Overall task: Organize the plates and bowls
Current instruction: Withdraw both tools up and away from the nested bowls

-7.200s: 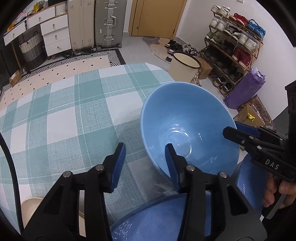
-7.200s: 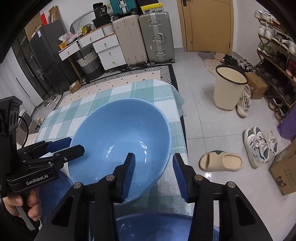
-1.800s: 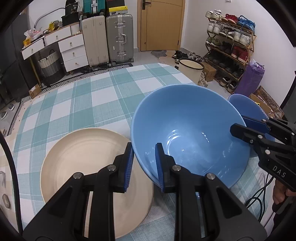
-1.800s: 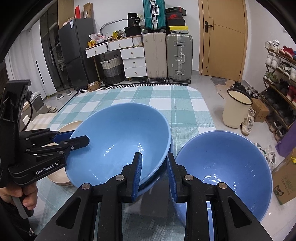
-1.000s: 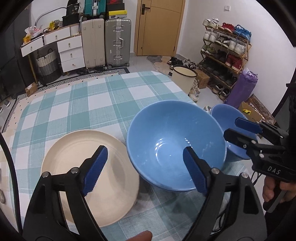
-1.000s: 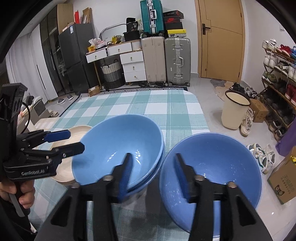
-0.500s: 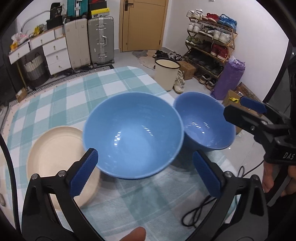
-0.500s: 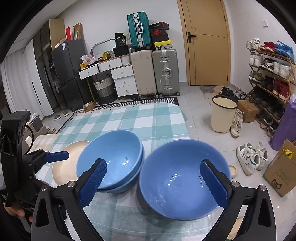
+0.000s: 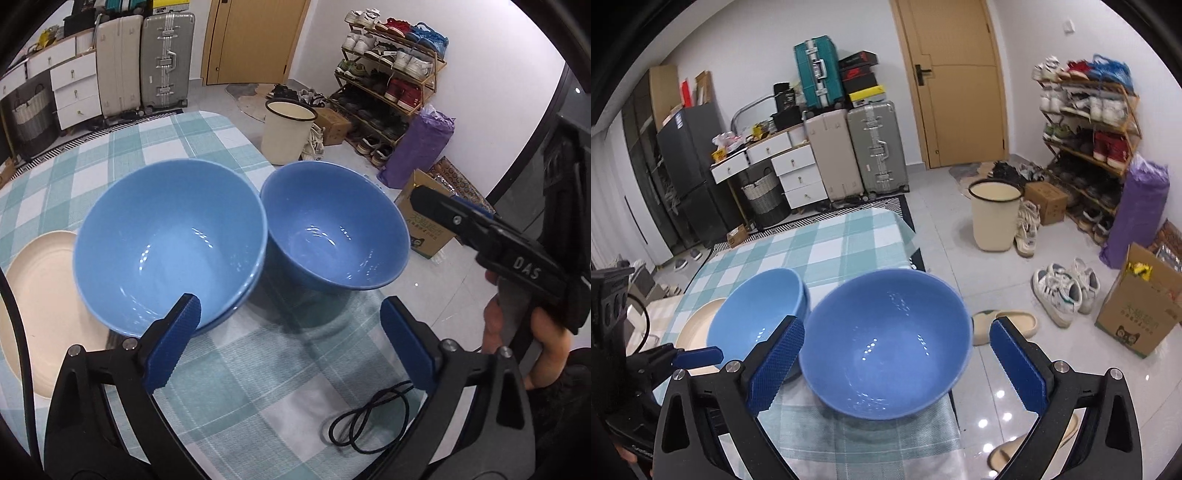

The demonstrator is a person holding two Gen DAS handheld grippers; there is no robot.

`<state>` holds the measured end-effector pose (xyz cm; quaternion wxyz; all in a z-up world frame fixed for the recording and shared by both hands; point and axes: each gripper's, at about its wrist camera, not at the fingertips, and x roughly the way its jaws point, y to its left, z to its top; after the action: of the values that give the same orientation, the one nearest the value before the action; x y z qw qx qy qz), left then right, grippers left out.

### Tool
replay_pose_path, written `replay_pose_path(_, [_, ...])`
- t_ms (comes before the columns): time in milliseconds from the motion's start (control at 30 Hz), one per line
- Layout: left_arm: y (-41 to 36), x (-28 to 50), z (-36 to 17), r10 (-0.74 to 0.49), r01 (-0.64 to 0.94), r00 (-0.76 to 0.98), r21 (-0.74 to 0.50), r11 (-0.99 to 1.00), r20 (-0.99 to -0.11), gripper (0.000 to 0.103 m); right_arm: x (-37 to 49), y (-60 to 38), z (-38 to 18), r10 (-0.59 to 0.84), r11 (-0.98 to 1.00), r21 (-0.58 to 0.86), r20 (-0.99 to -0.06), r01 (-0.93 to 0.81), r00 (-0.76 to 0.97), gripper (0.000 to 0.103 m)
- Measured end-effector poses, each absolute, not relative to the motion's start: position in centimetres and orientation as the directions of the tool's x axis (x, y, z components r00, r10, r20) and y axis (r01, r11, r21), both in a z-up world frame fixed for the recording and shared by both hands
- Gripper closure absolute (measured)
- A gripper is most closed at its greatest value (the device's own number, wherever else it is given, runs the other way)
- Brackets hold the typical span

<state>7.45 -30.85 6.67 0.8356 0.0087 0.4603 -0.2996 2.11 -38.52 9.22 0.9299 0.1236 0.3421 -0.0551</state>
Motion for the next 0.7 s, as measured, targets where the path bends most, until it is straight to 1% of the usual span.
replay_pose_path(133, [-31.5, 7.4, 6.5, -0.502, 0.481, 0.394, -0.292, 0.827, -0.770, 0.010, 1.5, -40.1, 8.2, -0.036, 0.954, 0.199, -0.667, 0.224, 0.744, 0.001])
replay_pose_path(300, [-32.2, 7.7, 6.3, -0.521, 0.474, 0.403, -0.315, 0.822, -0.752, 0.014, 0.5, -41.8, 7.6, -0.078, 0.939, 0.201, -0.665, 0.279, 0.743, 0.001])
replay_pose_path(367, [-32.7, 7.9, 6.0, -0.529, 0.478, 0.385, -0.326, 0.815, -0.756, 0.017, 0.0, -42.5, 7.3, -0.072, 0.934, 0.217, -0.661, 0.283, 0.747, 0.001])
replay_pose_path(433, [-33.3, 8.1, 5.7, -0.534, 0.479, 0.364, -0.338, 0.810, -0.763, 0.026, -0.2, -42.9, 7.0, -0.069, 0.933, 0.220, -0.667, 0.285, 0.742, 0.001])
replay_pose_path(500, [-33.9, 8.4, 5.3, -0.544, 0.478, 0.347, -0.355, 0.803, -0.764, 0.031, -0.3, -43.3, 6.4, -0.077, 0.929, 0.216, -0.679, 0.299, 0.730, 0.001])
replay_pose_path(600, [-34.7, 8.9, 4.7, -0.539, 0.464, 0.342, -0.360, 0.809, -0.770, 0.035, -0.2, -44.0, 5.5, -0.075, 0.919, 0.229, -0.697, 0.321, 0.713, 0.007])
replay_pose_path(667, [-35.1, 9.1, 4.3, -0.542, 0.459, 0.342, -0.367, 0.809, -0.767, 0.036, -0.1, -44.4, 4.9, -0.067, 0.916, 0.236, -0.706, 0.324, 0.705, 0.013])
replay_pose_path(700, [-35.2, 9.2, 4.2, -0.546, 0.454, 0.348, -0.372, 0.810, -0.762, 0.036, -0.1, -44.4, 4.7, -0.066, 0.918, 0.232, -0.710, 0.321, 0.701, 0.014])
